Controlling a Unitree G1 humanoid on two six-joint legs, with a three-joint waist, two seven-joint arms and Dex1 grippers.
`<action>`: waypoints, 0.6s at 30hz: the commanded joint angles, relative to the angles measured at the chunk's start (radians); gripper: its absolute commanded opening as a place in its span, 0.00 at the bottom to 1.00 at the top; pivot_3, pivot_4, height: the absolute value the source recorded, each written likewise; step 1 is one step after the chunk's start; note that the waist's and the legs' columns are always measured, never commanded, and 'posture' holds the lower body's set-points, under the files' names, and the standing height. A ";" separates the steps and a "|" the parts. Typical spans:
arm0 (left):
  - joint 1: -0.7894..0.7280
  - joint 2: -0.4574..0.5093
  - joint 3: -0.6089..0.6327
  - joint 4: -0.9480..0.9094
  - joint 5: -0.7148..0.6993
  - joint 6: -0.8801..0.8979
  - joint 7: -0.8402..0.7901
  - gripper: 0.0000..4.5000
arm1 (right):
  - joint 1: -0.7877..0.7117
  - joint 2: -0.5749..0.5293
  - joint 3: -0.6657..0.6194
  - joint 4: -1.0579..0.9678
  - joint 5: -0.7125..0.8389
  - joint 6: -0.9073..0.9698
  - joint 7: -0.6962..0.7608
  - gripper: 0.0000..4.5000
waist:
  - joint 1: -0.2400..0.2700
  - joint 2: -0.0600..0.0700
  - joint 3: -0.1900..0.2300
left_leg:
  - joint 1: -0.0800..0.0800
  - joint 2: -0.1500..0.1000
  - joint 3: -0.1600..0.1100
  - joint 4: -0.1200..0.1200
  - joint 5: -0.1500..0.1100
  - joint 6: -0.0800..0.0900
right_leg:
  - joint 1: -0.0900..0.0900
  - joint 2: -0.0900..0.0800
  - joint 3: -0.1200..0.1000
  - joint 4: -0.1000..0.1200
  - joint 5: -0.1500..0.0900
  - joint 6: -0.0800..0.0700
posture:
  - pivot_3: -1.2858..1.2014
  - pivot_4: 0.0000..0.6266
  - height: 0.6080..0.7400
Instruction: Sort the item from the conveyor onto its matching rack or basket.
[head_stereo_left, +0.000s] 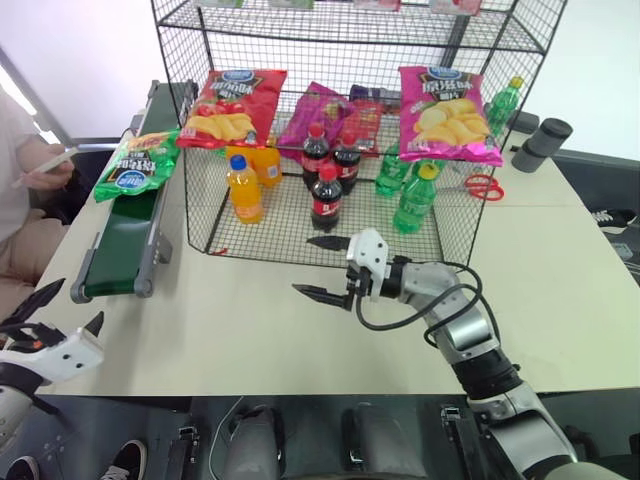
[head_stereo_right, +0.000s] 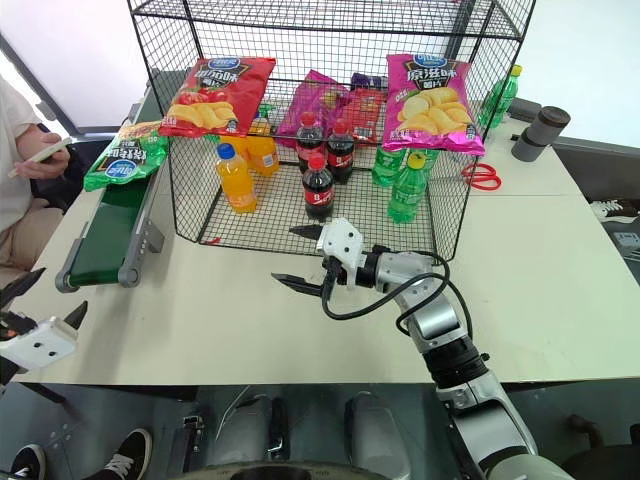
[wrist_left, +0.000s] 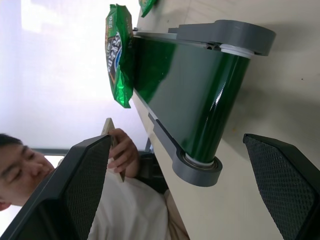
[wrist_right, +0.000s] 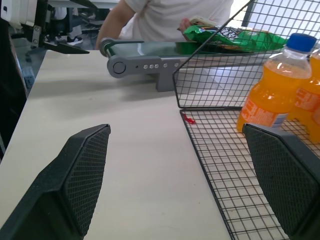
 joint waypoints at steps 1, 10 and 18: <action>0.006 0.018 0.014 -0.011 0.004 -0.008 0.023 1.00 | 0.000 0.006 0.000 -0.032 0.003 -0.016 0.002 0.98 | 0.000 0.000 0.000 | 0.000 0.000 0.000 0.000 0.000 0.000 | 0.000 0.000 0.000 0.000 0.000 0.000 | 0.52 0.24 1.00; 0.002 0.023 0.013 -0.010 0.010 -0.001 0.032 1.00 | 0.004 0.010 -0.001 -0.033 0.001 -0.017 -0.003 0.98 | 0.000 0.000 0.000 | 0.000 0.000 0.000 0.000 0.000 0.000 | 0.000 0.000 0.000 0.000 0.000 0.000 | 0.52 0.24 1.00; -0.015 0.027 0.003 0.006 0.015 0.006 0.043 1.00 | 0.002 0.011 -0.001 -0.033 -0.005 -0.019 -0.006 0.98 | 0.001 0.000 0.000 | 0.000 0.000 0.000 0.000 0.000 0.000 | 0.000 0.001 0.000 0.000 0.000 0.000 | 0.52 0.24 1.00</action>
